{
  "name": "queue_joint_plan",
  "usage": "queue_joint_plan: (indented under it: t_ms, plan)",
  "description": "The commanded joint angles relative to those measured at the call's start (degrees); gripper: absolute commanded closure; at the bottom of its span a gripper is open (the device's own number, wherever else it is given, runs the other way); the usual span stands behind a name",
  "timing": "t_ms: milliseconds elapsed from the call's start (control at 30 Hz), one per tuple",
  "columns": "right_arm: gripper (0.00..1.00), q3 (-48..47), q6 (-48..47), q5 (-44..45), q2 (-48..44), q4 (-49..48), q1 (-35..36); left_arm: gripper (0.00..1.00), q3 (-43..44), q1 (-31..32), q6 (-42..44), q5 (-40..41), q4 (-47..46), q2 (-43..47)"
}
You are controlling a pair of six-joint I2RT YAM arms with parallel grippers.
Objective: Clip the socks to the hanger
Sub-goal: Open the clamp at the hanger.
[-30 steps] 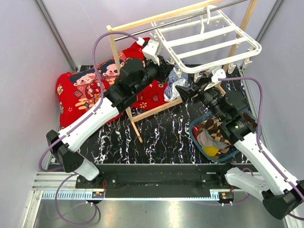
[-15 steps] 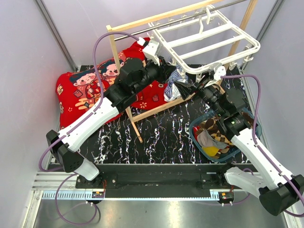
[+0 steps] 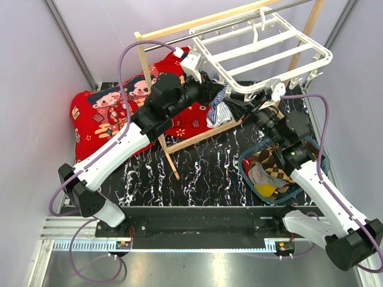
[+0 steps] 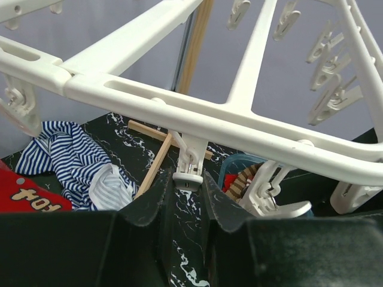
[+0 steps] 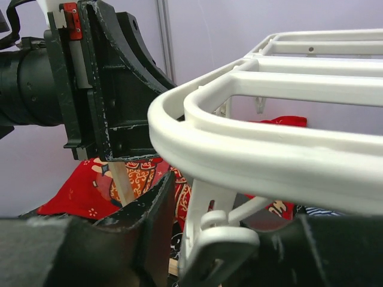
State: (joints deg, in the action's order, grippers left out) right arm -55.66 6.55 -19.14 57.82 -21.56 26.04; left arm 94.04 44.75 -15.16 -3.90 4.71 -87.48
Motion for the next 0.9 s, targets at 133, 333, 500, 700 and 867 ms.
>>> queue_joint_plan:
  t_ms: [133, 333, 500, 700, 867]
  plan:
    - [0.69, -0.24, 0.84, -1.78, 0.71, -3.66, -0.64, 0.91, 2.55, -0.10, -1.01, -2.08, -0.14, 0.73]
    - [0.83, -0.15, 0.75, -1.78, 0.71, -3.66, -0.64, 0.84, 2.55, -0.02, -1.19, -2.43, 0.47, 1.96]
    - [0.87, -0.33, 0.75, -2.22, 0.89, -3.75, -0.55, 0.69, 0.98, -0.10, -1.36, -2.08, 1.00, 4.59]
    - [0.87, -0.77, -0.13, -2.22, 1.41, -3.05, -0.64, 0.43, -0.79, -0.10, -3.38, -0.32, 3.81, 8.38]
    - [0.87, -0.86, -0.92, -1.34, 1.68, -2.08, -0.64, 0.32, -2.19, 0.07, -6.54, -0.58, 5.22, 11.27]
